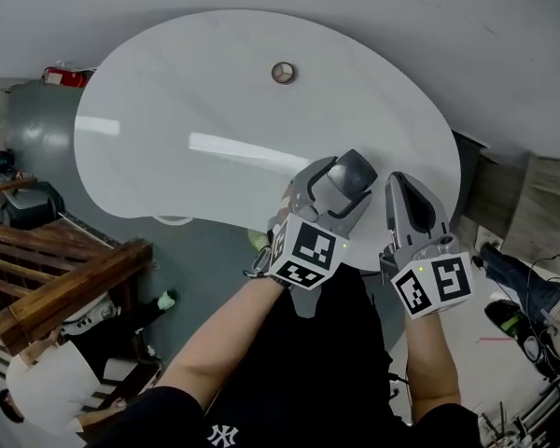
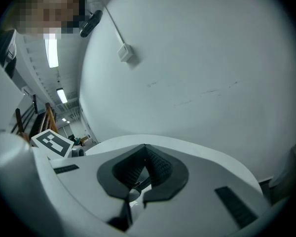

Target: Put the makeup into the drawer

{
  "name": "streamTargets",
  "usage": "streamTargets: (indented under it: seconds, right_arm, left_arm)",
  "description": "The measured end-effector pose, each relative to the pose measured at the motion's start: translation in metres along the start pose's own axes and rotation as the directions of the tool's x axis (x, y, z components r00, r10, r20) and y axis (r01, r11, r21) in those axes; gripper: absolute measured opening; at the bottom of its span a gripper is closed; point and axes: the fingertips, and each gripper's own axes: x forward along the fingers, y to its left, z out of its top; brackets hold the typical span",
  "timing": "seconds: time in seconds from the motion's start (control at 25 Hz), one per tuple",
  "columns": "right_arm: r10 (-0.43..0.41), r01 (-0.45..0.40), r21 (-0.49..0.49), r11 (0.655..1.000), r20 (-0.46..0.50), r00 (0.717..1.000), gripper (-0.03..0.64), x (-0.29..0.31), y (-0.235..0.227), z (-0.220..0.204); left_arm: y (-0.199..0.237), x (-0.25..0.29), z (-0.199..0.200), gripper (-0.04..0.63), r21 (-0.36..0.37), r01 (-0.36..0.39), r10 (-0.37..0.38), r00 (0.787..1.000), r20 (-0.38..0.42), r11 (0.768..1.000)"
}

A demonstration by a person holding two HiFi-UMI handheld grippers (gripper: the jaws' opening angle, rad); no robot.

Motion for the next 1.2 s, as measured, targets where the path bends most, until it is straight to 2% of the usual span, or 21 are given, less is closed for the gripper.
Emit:
streamTargets:
  seconds: [0.48, 0.72, 0.96, 1.2]
  right_arm:
    - [0.091, -0.089, -0.089, 0.992, 0.028, 0.995, 0.014, 0.027, 0.112, 0.016]
    - [0.187, -0.184, -0.134, 0.974, 0.009, 0.982, 0.014, 0.057, 0.186, 0.012]
    - [0.285, -0.284, -0.170, 0.944, -0.016, 0.958, 0.014, 0.083, 0.256, 0.011]
    - [0.390, -0.397, -0.189, 0.898, -0.073, 0.918, 0.014, 0.114, 0.325, -0.007]
  left_arm:
    - [0.047, -0.109, 0.001, 0.328, -0.040, -0.058, 0.061, 0.994, 0.089, 0.998]
    - [0.086, -0.173, -0.010, 0.328, -0.050, -0.142, 0.147, 0.981, 0.127, 0.989]
    - [0.125, -0.231, -0.025, 0.328, -0.107, -0.223, 0.237, 0.960, 0.148, 0.969]
    - [0.163, -0.286, -0.058, 0.328, -0.188, -0.318, 0.346, 0.928, 0.141, 0.929]
